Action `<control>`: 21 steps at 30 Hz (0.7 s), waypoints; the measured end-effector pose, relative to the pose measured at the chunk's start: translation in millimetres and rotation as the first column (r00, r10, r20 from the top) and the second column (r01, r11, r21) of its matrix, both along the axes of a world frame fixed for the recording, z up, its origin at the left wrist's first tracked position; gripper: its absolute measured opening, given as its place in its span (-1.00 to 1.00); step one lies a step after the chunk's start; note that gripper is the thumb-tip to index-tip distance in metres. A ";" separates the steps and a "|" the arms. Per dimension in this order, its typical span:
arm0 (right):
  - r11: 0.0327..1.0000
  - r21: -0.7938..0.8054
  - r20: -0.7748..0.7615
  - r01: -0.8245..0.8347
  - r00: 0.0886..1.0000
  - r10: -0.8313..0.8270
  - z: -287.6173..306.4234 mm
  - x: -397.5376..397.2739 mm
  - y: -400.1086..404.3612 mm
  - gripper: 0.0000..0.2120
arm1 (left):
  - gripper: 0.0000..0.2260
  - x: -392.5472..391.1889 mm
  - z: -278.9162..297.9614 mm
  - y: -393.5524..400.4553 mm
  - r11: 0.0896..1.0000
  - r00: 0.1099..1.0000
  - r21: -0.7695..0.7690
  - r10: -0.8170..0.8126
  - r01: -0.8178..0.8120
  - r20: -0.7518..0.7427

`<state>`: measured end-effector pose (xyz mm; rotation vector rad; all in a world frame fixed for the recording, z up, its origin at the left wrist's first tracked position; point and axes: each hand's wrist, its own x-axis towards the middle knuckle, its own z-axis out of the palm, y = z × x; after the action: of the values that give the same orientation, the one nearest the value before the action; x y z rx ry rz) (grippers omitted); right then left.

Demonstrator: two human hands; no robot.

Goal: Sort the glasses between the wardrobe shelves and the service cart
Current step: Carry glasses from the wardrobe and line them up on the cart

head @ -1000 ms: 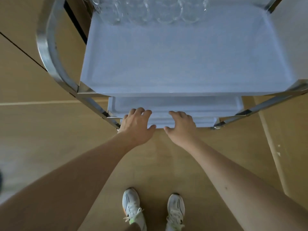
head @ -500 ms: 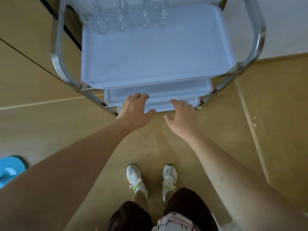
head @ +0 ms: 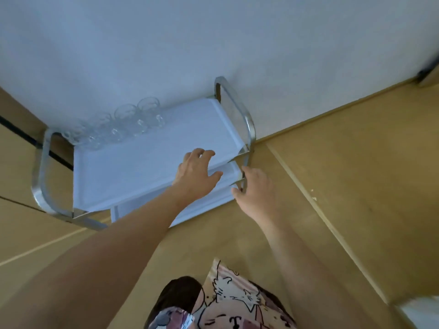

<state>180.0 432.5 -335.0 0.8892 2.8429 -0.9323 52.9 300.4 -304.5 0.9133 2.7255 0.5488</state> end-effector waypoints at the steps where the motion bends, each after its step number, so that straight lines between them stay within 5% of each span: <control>1: 0.999 0.004 -0.014 0.043 0.999 -0.043 4.3 4.8 9.5 -0.42 | -0.49 0.5 5.7 14.8 0.998 1.000 0.055 -0.005 0.006 -0.012; 12: 0.867 -0.005 -0.036 0.498 0.867 -0.497 18.9 42.7 134.1 -0.35 | -0.49 -1.5 16.8 200.9 0.904 0.918 0.161 -0.394 0.397 -0.052; 21: 0.649 0.064 -0.040 0.758 0.651 -0.758 38.1 34.3 257.9 -0.31 | -0.48 -2.9 34.6 390.4 0.654 0.661 0.094 -0.742 0.751 -0.114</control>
<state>214.3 690.4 -297.0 2.1893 2.4695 -0.8329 50.1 690.8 -269.8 1.9699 2.0569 0.5158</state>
